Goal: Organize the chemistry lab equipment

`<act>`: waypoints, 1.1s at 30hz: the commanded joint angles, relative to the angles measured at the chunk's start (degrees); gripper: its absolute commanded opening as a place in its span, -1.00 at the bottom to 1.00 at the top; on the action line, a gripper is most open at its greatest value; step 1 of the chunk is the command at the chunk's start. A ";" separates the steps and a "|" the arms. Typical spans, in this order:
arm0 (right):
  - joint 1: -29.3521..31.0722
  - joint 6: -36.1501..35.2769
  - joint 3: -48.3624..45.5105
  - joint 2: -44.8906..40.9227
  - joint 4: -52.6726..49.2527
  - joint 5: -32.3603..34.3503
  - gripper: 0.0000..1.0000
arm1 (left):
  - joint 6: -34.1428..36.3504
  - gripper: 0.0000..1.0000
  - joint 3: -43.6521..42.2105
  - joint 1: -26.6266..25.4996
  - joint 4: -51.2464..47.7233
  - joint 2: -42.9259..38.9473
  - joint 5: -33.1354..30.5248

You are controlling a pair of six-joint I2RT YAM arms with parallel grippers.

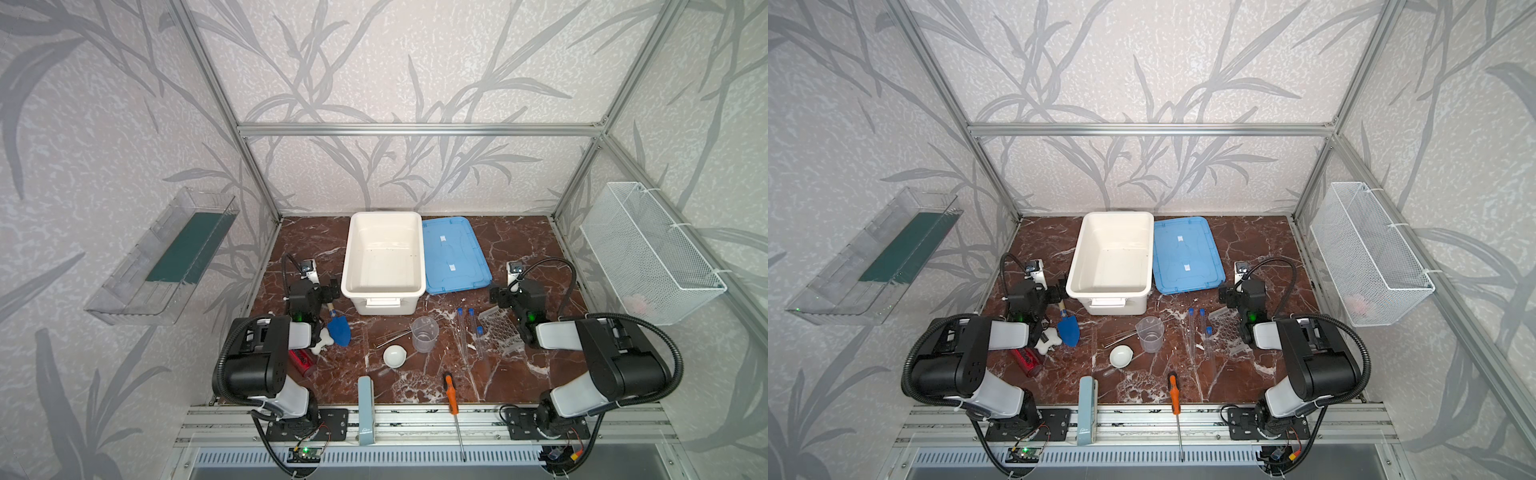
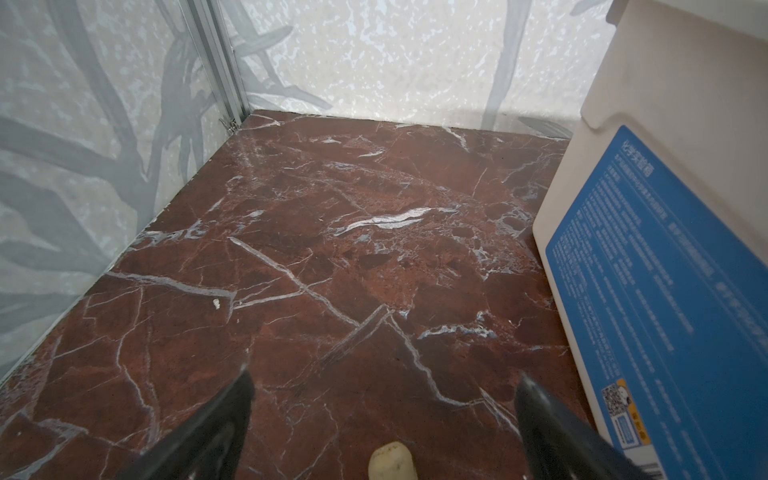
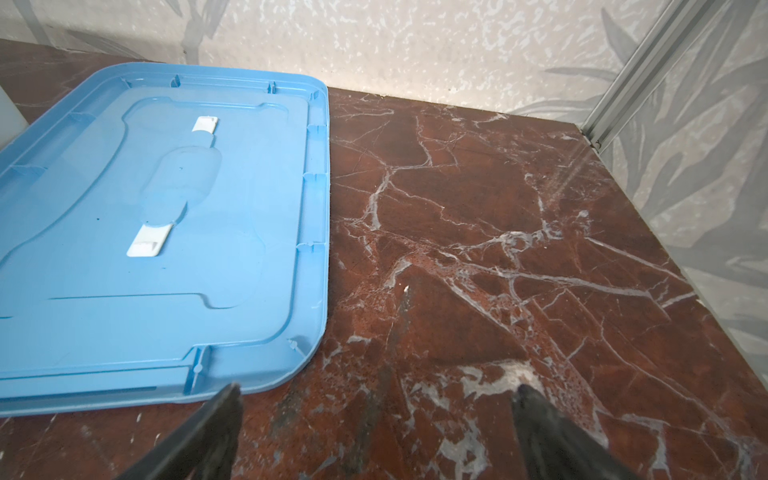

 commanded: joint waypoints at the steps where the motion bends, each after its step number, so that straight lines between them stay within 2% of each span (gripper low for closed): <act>1: -0.21 -0.31 0.91 -0.13 1.71 0.01 0.99 | 1.01 0.98 -0.07 -0.01 1.54 0.31 -0.53; 9: -0.21 -0.42 0.52 -0.37 2.16 0.16 0.98 | 0.97 0.99 -0.55 0.00 2.17 0.18 -0.88; 12: -0.21 -0.33 -0.88 -2.03 3.71 0.05 0.98 | -0.45 0.98 -2.53 0.05 4.58 -2.38 -4.40; 16: -0.13 -1.45 -0.66 -5.68 0.09 -1.78 0.98 | -1.26 0.99 -1.96 0.05 -3.48 -9.80 -6.62; 19: -0.13 -0.67 2.14 -9.78 -9.19 -1.81 0.98 | -1.86 0.98 -0.33 0.05 -9.80 -14.58 -8.13; 21: -0.13 1.29 5.28 -13.74 -18.51 -1.50 0.98 | -6.17 0.98 1.08 0.03 -15.06 -18.35 -11.28; 23: -0.21 2.17 7.32 -17.39 -24.76 -3.05 0.98 | -10.74 0.98 2.30 0.05 -18.58 -22.07 -11.77; 26: -0.21 8.01 9.16 -23.25 -31.86 -2.09 0.98 | -17.97 0.98 5.43 0.05 -23.22 -27.08 -7.66; 29: -0.21 14.52 12.51 -27.93 -41.68 -1.82 0.98 | -25.76 0.99 11.26 -0.03 -32.34 -30.78 -3.20; 33: -0.21 15.90 17.92 -33.61 -53.86 -9.60 0.98 | -35.08 0.98 20.12 -0.10 -49.63 -35.63 1.14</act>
